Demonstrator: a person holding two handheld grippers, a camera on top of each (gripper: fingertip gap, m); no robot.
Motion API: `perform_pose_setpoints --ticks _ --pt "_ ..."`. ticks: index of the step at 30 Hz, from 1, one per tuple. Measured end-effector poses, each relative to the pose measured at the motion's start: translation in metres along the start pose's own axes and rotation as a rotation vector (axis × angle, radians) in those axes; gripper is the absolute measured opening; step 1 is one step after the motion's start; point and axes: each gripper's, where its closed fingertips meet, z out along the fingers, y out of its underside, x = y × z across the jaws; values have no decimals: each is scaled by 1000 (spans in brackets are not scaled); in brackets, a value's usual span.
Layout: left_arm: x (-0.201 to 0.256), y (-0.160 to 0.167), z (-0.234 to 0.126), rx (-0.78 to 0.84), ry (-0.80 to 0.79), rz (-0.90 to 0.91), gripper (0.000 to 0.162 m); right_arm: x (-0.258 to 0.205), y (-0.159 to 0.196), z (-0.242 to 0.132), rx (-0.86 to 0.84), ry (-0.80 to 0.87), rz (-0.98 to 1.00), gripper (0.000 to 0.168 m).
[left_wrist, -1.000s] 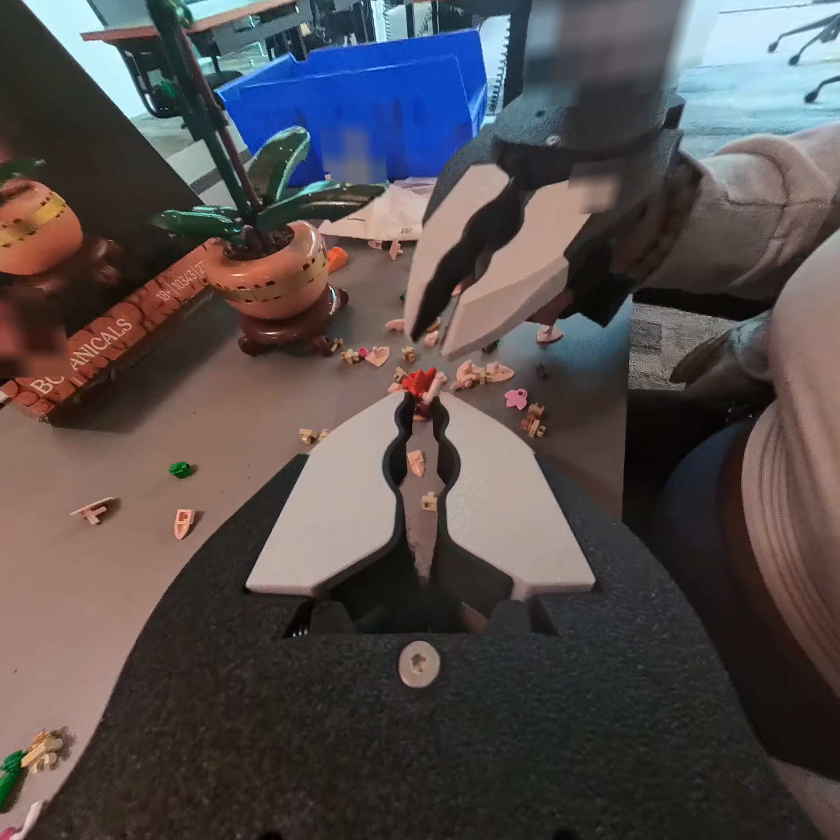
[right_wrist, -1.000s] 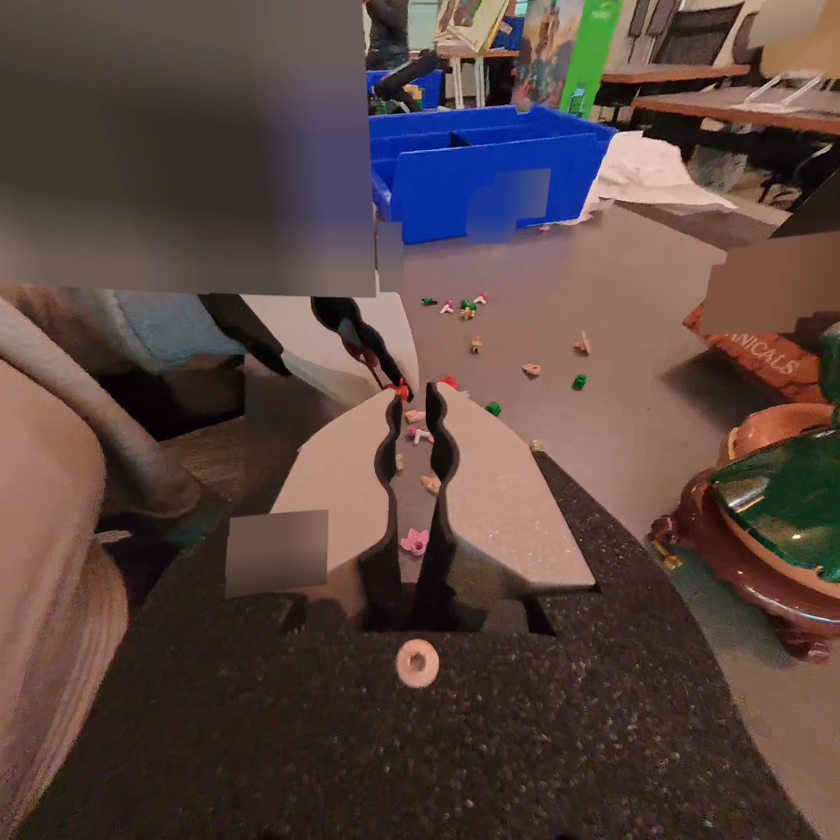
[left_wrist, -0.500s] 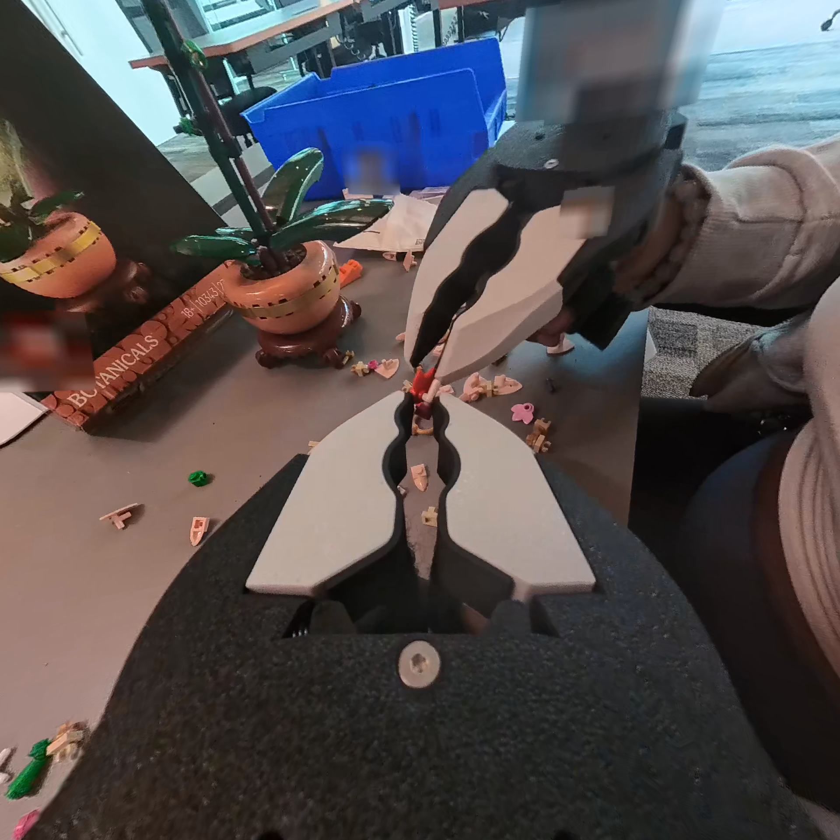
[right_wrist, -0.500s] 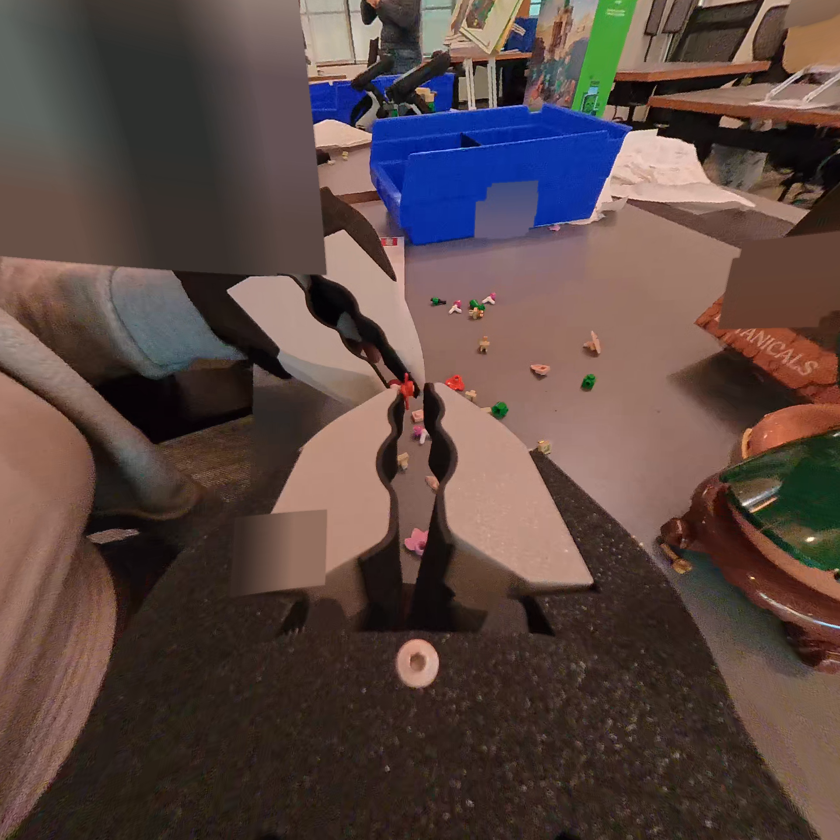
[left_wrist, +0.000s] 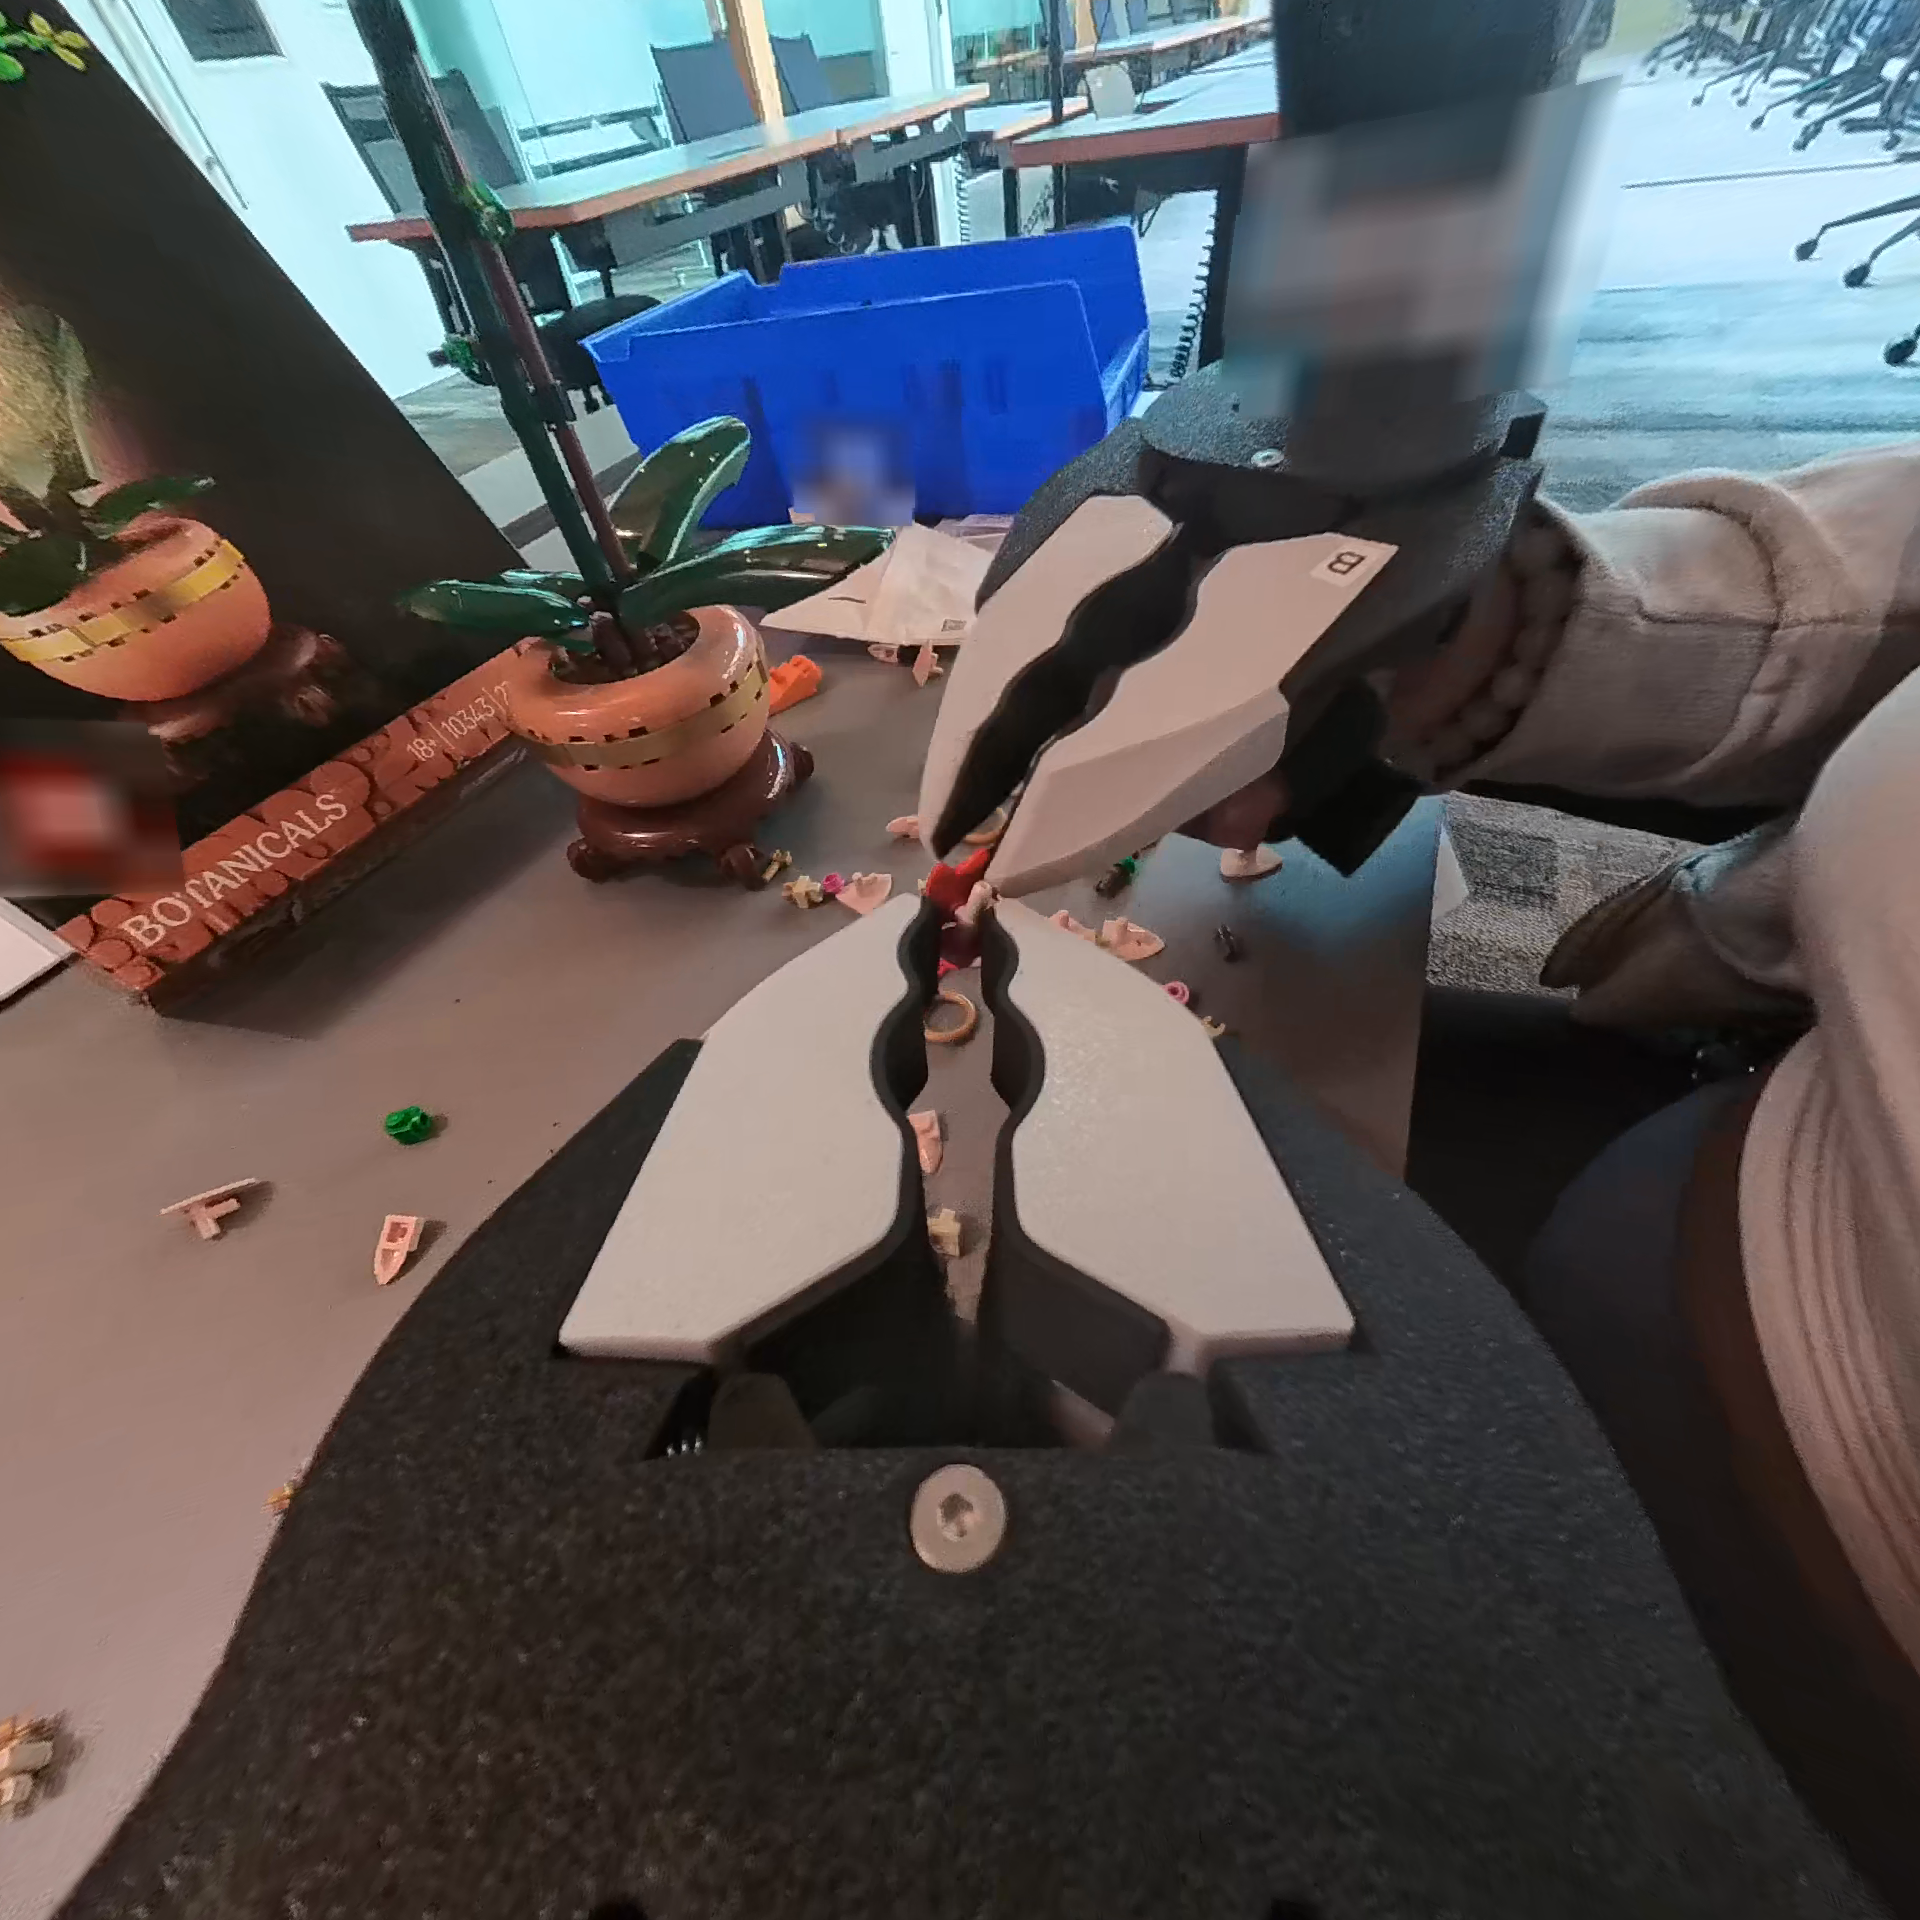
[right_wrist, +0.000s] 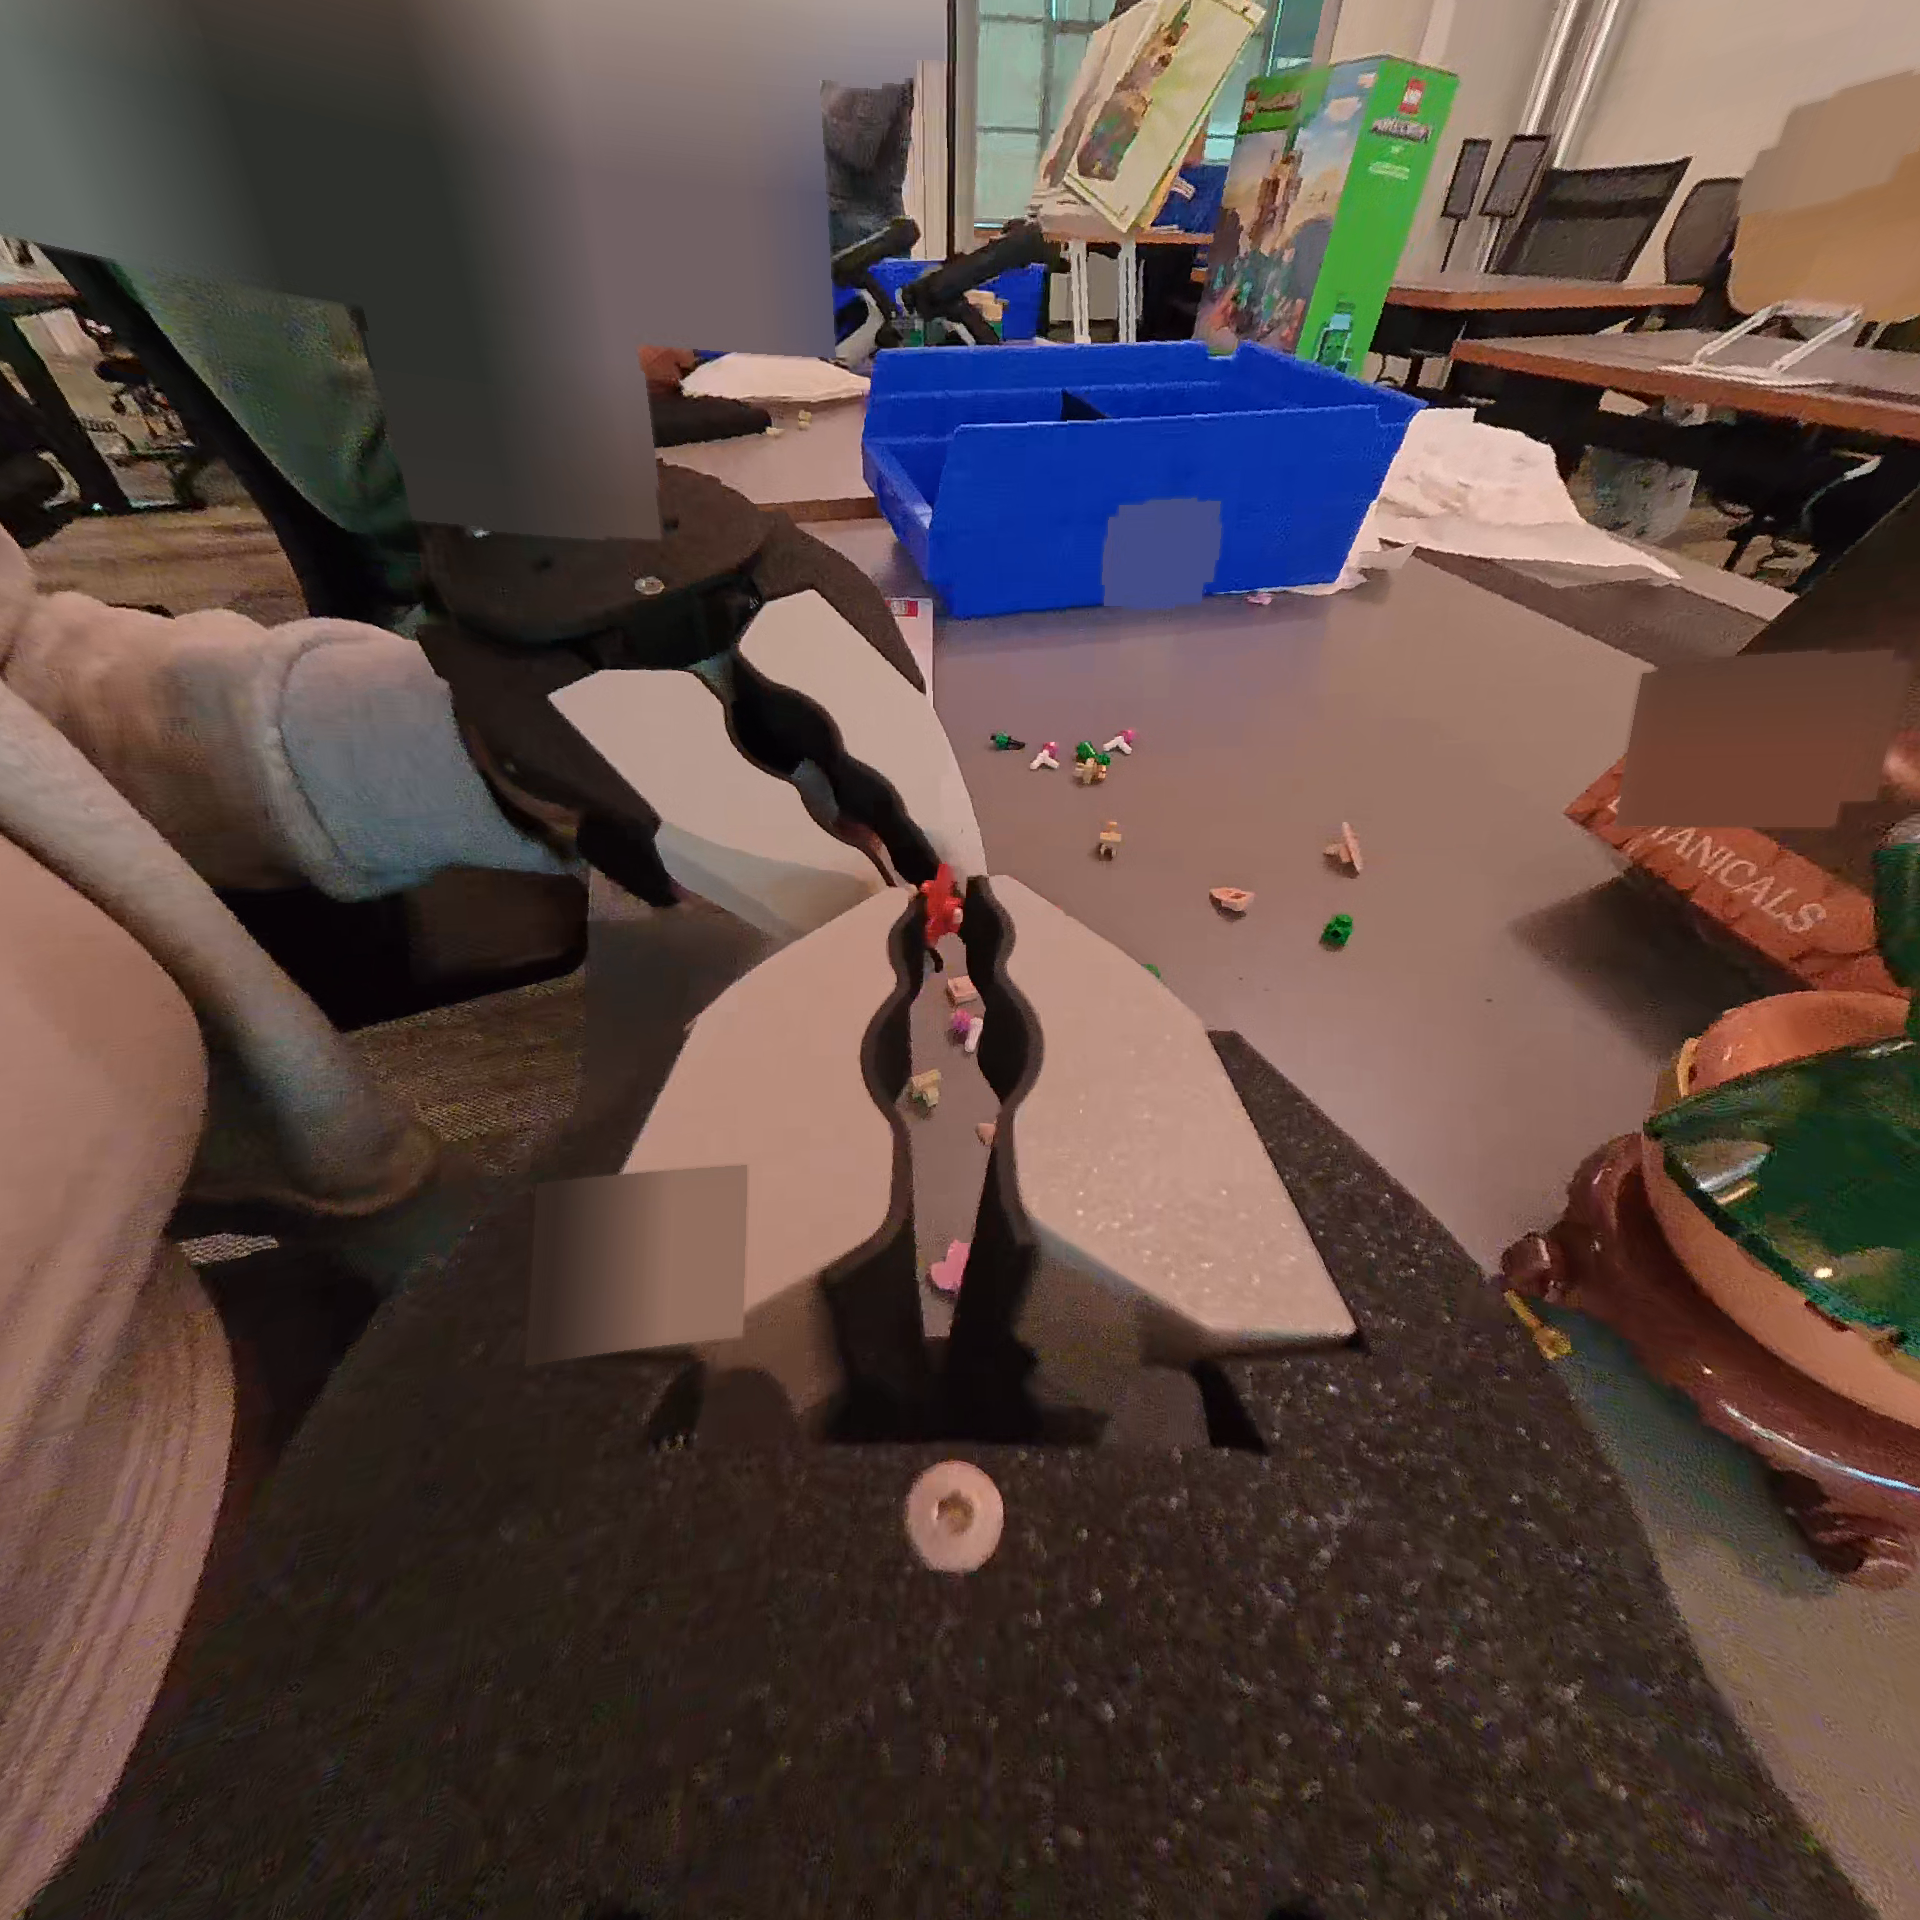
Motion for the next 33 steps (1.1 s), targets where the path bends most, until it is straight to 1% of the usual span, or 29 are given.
perform_pose_setpoints --ticks 2,5,8,11,15,17,21,23,29,33 --pt "-2 -3 0 32 -10 -35 6 2 -4 0 26 32 -45 6" --pt "-10 -16 -4 166 7 -188 7 7 -14 -4 78 89 -101 9" --pt "-19 -27 -12 271 26 -293 7 11 -22 -11 124 96 -89 8" --pt "-18 -33 -13 309 55 -326 7 8 -24 -9 109 91 -119 7" --pt "-14 -36 -10 319 82 -338 7 6 -33 -3 126 81 -138 6" --pt "-13 -35 -9 312 83 -323 6 5 -35 -2 130 69 -137 5" --pt "-7 -31 -7 269 71 -246 7 4 -31 -2 82 33 -125 5" --pt "-6 -30 -6 245 49 -186 7 3 -29 -3 56 21 -115 5" --pt "-2 -27 1 139 -26 15 6 3 -23 -10 -20 37 -181 4" --pt "-2 -22 6 90 -73 105 6 2 -16 -10 -57 30 -139 1"
